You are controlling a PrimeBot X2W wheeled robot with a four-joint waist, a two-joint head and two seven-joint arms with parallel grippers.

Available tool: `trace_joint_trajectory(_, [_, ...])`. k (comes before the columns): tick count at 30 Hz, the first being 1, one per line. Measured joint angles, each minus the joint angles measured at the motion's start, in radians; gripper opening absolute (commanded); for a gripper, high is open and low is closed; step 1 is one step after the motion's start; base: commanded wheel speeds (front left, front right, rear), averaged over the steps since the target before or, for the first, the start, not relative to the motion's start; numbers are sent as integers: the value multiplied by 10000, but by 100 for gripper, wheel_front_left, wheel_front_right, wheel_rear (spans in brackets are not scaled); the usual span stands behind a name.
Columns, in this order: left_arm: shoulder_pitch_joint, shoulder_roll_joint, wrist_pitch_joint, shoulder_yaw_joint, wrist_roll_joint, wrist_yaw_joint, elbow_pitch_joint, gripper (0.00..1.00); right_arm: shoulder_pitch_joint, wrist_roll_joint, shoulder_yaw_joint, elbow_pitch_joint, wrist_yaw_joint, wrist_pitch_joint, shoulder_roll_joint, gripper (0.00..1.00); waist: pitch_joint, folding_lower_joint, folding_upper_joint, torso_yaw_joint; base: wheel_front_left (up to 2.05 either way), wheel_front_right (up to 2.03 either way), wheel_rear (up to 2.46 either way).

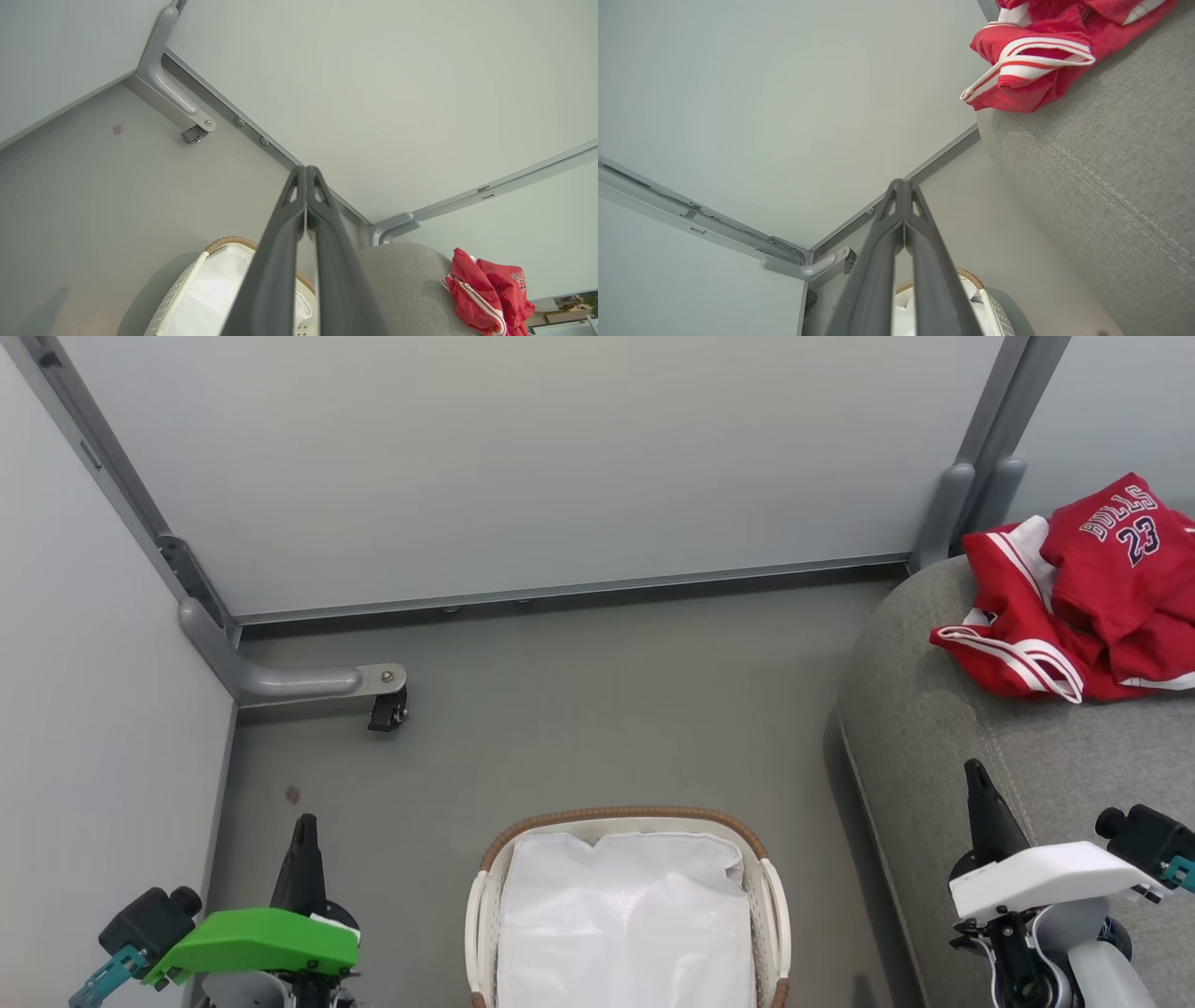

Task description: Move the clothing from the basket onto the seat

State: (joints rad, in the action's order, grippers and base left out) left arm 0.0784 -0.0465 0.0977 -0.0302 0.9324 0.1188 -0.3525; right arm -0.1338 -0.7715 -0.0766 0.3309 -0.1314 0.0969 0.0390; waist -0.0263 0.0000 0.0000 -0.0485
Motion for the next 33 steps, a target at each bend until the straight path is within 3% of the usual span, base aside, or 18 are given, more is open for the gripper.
trace_joint_trajectory(33, [52, -2, -980, 660, 3139, 44, 510, 0, 72, -3883, -165, -385, 2, -970, 35, 0, 87, 0, 0, 182, 0, 0, 0])
